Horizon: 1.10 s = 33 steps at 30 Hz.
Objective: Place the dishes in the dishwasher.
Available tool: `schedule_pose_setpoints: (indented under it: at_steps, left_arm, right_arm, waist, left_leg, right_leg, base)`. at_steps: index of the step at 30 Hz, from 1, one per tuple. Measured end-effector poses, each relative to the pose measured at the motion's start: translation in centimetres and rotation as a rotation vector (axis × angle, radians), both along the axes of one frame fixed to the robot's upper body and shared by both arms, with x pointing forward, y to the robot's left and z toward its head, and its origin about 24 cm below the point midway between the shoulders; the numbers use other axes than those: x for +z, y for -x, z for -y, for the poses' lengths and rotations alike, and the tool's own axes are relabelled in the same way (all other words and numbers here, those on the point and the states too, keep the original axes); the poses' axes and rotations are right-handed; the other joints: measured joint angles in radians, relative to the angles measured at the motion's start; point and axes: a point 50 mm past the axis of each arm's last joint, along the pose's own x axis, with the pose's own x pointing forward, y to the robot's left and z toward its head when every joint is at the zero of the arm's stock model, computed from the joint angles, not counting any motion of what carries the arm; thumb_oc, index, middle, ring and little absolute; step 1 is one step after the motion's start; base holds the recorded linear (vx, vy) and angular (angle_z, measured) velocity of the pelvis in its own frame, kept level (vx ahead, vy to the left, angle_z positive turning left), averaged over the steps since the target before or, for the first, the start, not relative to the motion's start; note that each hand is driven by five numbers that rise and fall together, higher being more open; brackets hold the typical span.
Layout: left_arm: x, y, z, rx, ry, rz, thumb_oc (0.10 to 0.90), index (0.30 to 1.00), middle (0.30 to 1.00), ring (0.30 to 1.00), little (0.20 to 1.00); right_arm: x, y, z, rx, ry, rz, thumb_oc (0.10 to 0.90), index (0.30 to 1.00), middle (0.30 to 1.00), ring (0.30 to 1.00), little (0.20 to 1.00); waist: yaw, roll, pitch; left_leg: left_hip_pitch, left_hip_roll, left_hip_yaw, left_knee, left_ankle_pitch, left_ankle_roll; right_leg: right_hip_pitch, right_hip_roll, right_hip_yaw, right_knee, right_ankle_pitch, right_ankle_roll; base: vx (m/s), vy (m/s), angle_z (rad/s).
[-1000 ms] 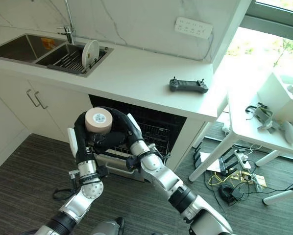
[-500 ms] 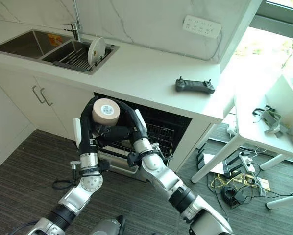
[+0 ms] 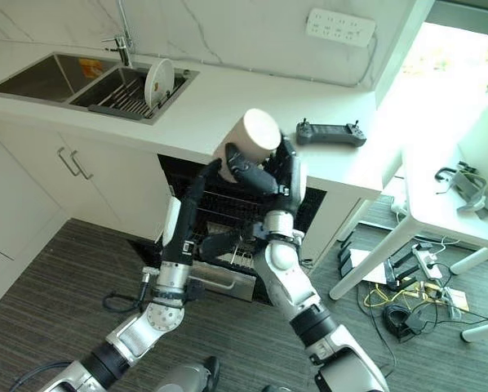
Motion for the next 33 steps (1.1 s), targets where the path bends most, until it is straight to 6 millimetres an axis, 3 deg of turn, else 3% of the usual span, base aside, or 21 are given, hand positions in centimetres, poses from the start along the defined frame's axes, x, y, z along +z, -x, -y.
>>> schedule_pose_setpoints:
  at_steps: [7, 13, 18, 21, 23, 24, 25, 26, 27, 28, 33]
  left_arm:
    - [-2.4, 1.2, -2.9, 0.041, -0.097, -0.109, 0.800, 0.900, 0.900, 0.900, 0.900]
    - [-4.4, 2.0, -7.8, 0.086, -0.509, -0.081, 0.800, 0.900, 0.900, 0.900, 0.900]
    - [-6.1, 2.4, -9.7, 0.061, -0.743, -0.082, 0.800, 0.900, 0.900, 0.900, 0.900]
    - [-6.8, 2.6, -9.8, 0.025, -0.812, -0.053, 0.800, 0.900, 0.900, 0.900, 0.900]
    - [-6.4, 1.3, -9.0, 0.000, -0.860, 0.028, 0.800, 0.900, 0.900, 0.900, 0.900]
    - [-5.6, 0.7, -8.9, 0.018, -0.852, 0.081, 0.800, 0.900, 0.900, 0.900, 0.900]
    - [-3.6, -1.2, -8.6, 0.050, -0.852, 0.195, 0.800, 0.900, 0.900, 0.900, 0.900]
    - [-1.8, -2.7, -8.7, 0.065, -0.889, 0.274, 0.800, 0.900, 0.900, 0.900, 0.900]
    - [-1.2, -3.1, -8.8, 0.072, -0.896, 0.296, 0.800, 0.900, 0.900, 0.900, 0.900]
    - [-0.5, -3.6, -9.1, 0.071, -0.927, 0.317, 0.800, 0.900, 0.900, 0.900, 0.900]
    - [0.1, -4.2, -8.6, 0.058, -0.942, 0.345, 0.800, 0.900, 0.900, 0.900, 0.900]
  right_arm:
    - [-0.6, -0.1, 2.2, 0.032, 0.141, 0.007, 0.400, 0.300, 0.300, 0.300, 0.300]
    - [-6.6, 1.7, 4.3, 0.148, 0.278, -0.206, 0.400, 0.300, 0.300, 0.300, 0.300]
    - [-8.1, 2.2, 5.4, 0.183, 0.404, -0.282, 0.400, 0.300, 0.300, 0.300, 0.300]
    - [-6.9, 1.3, 5.3, 0.195, 0.480, -0.240, 0.400, 0.300, 0.300, 0.300, 0.300]
    - [-3.2, -2.0, 5.9, 0.151, 0.646, -0.187, 0.400, 0.300, 0.300, 0.300, 0.300]
    - [-1.7, -3.3, 6.5, 0.113, 0.689, -0.175, 0.400, 0.300, 0.300, 0.300, 0.300]
    - [1.9, -5.3, 8.1, 0.029, 0.768, -0.131, 0.400, 0.300, 0.300, 0.300, 0.300]
    - [4.1, -6.6, 9.6, -0.047, 0.792, -0.146, 0.400, 0.300, 0.300, 0.300, 0.300]
    - [4.5, -6.8, 10.1, -0.066, 0.801, -0.157, 0.400, 0.300, 0.300, 0.300, 0.300]
    - [3.4, -7.0, 10.5, -0.051, 0.827, -0.240, 0.400, 0.300, 0.300, 0.300, 0.300]
    - [2.6, -7.1, 10.0, -0.003, 0.892, -0.271, 0.400, 0.300, 0.300, 0.300, 0.300]
  waist:
    - [-0.014, 0.012, 0.000]
    - [-0.019, 0.018, -0.002]
    - [-0.028, 0.034, -0.004]
    - [-0.028, 0.062, -0.003]
    - [-0.024, 0.122, 0.013]
    - [-0.025, 0.139, 0.042]
    - [-0.022, 0.175, 0.115]
    - [-0.019, 0.188, 0.184]
    - [-0.020, 0.189, 0.217]
    - [-0.028, 0.175, 0.256]
    - [-0.024, 0.166, 0.262]
  left_leg:
    - [0.015, 0.002, 0.001, -0.015, -0.006, -0.004]
    - [0.011, 0.001, 0.008, -0.015, -0.013, -0.003]
    - [-0.005, -0.006, 0.011, -0.017, -0.009, -0.009]
    - [-0.034, -0.011, 0.011, -0.017, -0.003, -0.003]
    - [-0.118, -0.025, 0.007, -0.023, 0.043, 0.017]
    - [-0.144, -0.030, 0.007, -0.035, 0.062, 0.016]
    - [-0.188, -0.034, 0.002, -0.046, 0.093, 0.016]
    - [-0.220, -0.035, 0.000, -0.059, 0.118, 0.009]
    - [-0.224, -0.034, 0.000, -0.063, 0.121, 0.006]
    - [-0.234, -0.034, 0.012, -0.071, 0.119, 0.011]
    - [-0.223, -0.047, 0.012, -0.105, 0.148, 0.035]
  right_leg:
    - [0.003, -0.001, 0.006, 0.015, -0.008, 0.004]
    - [-0.007, -0.008, 0.010, 0.026, -0.018, 0.002]
    - [-0.028, -0.015, 0.013, 0.028, -0.018, 0.005]
    - [-0.058, -0.023, 0.013, 0.034, -0.015, 0.008]
    - [-0.161, -0.042, 0.010, 0.066, -0.003, 0.012]
    - [-0.197, -0.049, 0.013, 0.076, 0.002, 0.010]
    - [-0.253, -0.052, 0.014, 0.096, 0.017, 0.010]
    - [-0.298, -0.057, 0.013, 0.109, 0.034, 0.002]
    - [-0.302, -0.057, 0.013, 0.110, 0.037, 0.001]
    - [-0.316, -0.059, 0.016, 0.107, 0.040, 0.005]
    - [-0.313, -0.063, 0.020, 0.087, 0.042, 0.011]
  base:
    - [0.04, 0.013, -0.01]
    - [0.08, 0.073, -0.02]
    - [0.03, 0.091, -0.02]
    - [-0.07, 0.134, 0.04]
    - [-0.23, 0.179, 0.13]
    - [-0.25, 0.199, 0.14]
    - [-0.18, 0.176, 0.11]
    - [-0.12, 0.154, 0.10]
    - [-0.06, 0.118, 0.02]
    - [-0.04, 0.139, -0.05]
    - [-0.04, 0.087, 0.06]
